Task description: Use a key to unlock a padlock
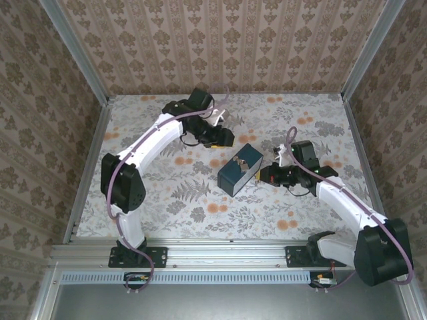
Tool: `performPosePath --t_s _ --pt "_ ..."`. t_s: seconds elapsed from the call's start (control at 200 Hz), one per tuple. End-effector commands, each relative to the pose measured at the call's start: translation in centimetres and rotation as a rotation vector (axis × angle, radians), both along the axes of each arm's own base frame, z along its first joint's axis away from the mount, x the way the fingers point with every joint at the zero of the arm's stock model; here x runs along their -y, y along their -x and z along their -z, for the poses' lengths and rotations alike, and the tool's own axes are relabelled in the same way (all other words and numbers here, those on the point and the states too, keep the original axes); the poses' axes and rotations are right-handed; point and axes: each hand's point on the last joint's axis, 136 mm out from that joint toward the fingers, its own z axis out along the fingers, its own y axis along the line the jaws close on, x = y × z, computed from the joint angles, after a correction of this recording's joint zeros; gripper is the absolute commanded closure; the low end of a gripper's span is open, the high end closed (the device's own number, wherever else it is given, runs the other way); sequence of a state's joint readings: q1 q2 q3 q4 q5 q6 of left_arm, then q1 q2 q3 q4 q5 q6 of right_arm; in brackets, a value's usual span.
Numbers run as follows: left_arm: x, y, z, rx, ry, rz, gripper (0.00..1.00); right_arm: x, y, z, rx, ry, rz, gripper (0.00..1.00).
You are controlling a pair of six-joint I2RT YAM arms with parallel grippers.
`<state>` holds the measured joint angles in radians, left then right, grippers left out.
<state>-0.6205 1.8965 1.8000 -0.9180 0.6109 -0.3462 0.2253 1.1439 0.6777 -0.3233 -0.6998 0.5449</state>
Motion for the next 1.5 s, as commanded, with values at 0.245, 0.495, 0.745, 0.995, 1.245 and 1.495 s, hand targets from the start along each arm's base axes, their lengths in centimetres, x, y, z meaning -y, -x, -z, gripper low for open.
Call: performPosePath --t_s 0.245,0.495,0.745,0.995,1.245,1.495 --pt "0.1 -0.3 2.3 -0.001 -0.061 0.041 0.51 -1.8 -0.2 -2.5 0.031 -0.11 -0.045 1.0" --pt "-0.1 -0.2 2.4 0.002 -0.056 0.032 0.51 -2.3 -0.9 -2.3 0.033 -0.119 -0.044 1.0" --pt "-0.2 0.5 3.3 -0.012 -0.073 0.047 0.52 -1.9 -1.8 -1.8 0.038 -0.107 0.003 1.0" --pt "-0.4 1.3 4.3 -0.033 -0.085 0.052 0.52 -1.1 -2.2 -1.2 0.034 -0.063 0.026 1.0" --pt "-0.2 2.1 4.4 -0.034 -0.084 0.067 0.52 -0.1 -2.9 -0.9 0.039 -0.06 0.078 1.0" --pt "0.0 2.2 3.1 0.0 -0.072 0.088 0.52 0.4 -3.2 -1.3 0.053 -0.071 0.089 1.0"
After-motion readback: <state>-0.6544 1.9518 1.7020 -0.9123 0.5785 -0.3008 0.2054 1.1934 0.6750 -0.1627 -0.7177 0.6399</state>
